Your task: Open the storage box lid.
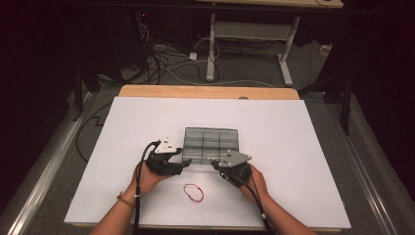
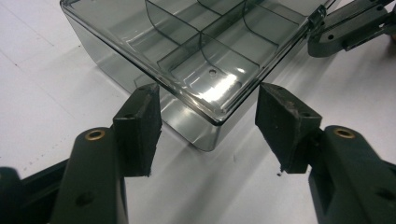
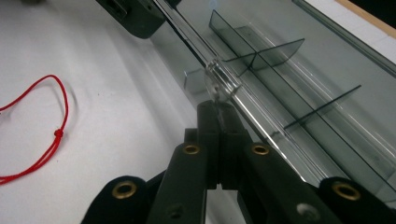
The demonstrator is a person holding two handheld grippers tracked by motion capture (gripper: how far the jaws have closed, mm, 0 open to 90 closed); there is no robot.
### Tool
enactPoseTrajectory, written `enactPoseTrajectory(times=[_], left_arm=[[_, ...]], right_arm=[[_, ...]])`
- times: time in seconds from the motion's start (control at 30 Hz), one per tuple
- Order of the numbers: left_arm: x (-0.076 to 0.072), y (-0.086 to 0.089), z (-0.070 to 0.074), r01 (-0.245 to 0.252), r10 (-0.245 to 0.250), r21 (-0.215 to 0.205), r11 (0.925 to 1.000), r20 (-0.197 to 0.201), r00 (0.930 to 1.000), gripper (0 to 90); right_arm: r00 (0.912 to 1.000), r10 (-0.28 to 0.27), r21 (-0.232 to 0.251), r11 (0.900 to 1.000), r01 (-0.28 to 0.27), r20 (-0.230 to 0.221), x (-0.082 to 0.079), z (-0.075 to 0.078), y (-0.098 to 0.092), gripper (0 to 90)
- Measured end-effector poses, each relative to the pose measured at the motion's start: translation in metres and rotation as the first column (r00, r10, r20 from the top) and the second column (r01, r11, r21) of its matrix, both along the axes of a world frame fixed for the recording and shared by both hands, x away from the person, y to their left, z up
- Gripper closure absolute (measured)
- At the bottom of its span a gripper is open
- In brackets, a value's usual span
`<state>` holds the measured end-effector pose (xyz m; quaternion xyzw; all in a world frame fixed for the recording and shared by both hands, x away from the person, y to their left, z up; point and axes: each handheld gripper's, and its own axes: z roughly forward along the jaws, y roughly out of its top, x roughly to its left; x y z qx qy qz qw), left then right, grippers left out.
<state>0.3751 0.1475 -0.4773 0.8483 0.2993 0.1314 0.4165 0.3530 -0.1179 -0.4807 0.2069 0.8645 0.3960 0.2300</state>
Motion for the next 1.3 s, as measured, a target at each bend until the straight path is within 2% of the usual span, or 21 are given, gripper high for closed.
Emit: enactPoseTrajectory(times=[0.1, 0.17, 0.23, 0.37, 0.53, 0.73, 0.8, 0.9, 0.97, 1.17, 1.23, 1.3], left_arm=[[-0.001, 0.002, 0.0, 0.002, -0.002, -0.003, 1.0, 0.0, 1.0, 42.3], [-0.003, 0.003, 0.003, 0.0, 0.0, -0.01, 0.9999, 0.013, 0.9999, 46.8], [-0.004, 0.004, 0.003, 0.001, -0.001, -0.007, 1.0, 0.009, 1.0, 49.8], [-0.006, 0.004, 0.002, -0.01, 0.01, -0.011, 0.9999, 0.008, 0.9999, 51.6], [-0.005, 0.006, 0.001, -0.018, 0.018, -0.036, 0.9992, -0.012, 0.9998, 52.5], [-0.005, 0.005, 0.001, -0.031, 0.03, -0.049, 0.9983, -0.023, 0.9993, 52.5], [-0.006, 0.004, 0.002, -0.036, 0.035, -0.046, 0.9983, -0.023, 0.9991, 52.9], [-0.008, 0.003, 0.005, -0.039, 0.039, -0.028, 0.9989, -0.001, 0.9993, 59.2], [-0.007, 0.003, 0.004, -0.04, 0.04, -0.029, 0.9988, -0.007, 0.9992, 59.4], [-0.007, 0.003, 0.002, -0.04, 0.04, -0.023, 0.9989, -0.007, 0.9992, 59.4], [-0.007, 0.003, 0.002, -0.039, 0.039, -0.022, 0.999, -0.006, 0.9992, 59.7], [-0.007, 0.003, 0.002, -0.039, 0.039, -0.022, 0.999, -0.004, 0.9992, 59.6]], right_arm=[[1.0, -0.001, 0.008, 1.0, 0.001, 0.0, 0.0, -0.001, 0.001, 90.0], [1.0, 0.002, 0.007, 1.0, -0.002, 0.002, 0.0, -0.001, 0.001, 90.0], [1.0, 0.003, 0.016, 1.0, -0.003, 0.0, -0.001, 0.0, -0.001, 90.0], [1.0, -0.008, 0.016, 1.0, 0.008, 0.0, -0.001, -0.001, -0.001, 90.0], [0.9997, -0.017, 0.025, 1.0, 0.017, 0.014, -0.002, -0.001, 0.0, 90.0], [0.9998, -0.008, 0.019, 1.0, 0.008, 0.017, -0.002, -0.002, 0.0, 90.0], [0.9998, -0.008, 0.017, 1.0, 0.008, 0.02, -0.003, -0.002, 0.001, 90.0], [0.9998, -0.014, 0.037, 0.999, 0.013, 0.015, -0.002, -0.002, -0.001, 90.0], [0.9999, -0.017, 0.055, 0.998, 0.017, 0.0, -0.001, -0.001, -0.004, 90.0], [0.9999, -0.016, 0.045, 0.999, 0.015, 0.003, -0.004, 0.001, -0.006, 89.1], [0.9993, -0.009, 0.036, 0.999, 0.007, 0.037, -0.01, 0.009, -0.013, 84.6], [0.9981, -0.023, 0.048, 0.999, 0.021, 0.057, -0.014, 0.018, -0.022, 83.3]])
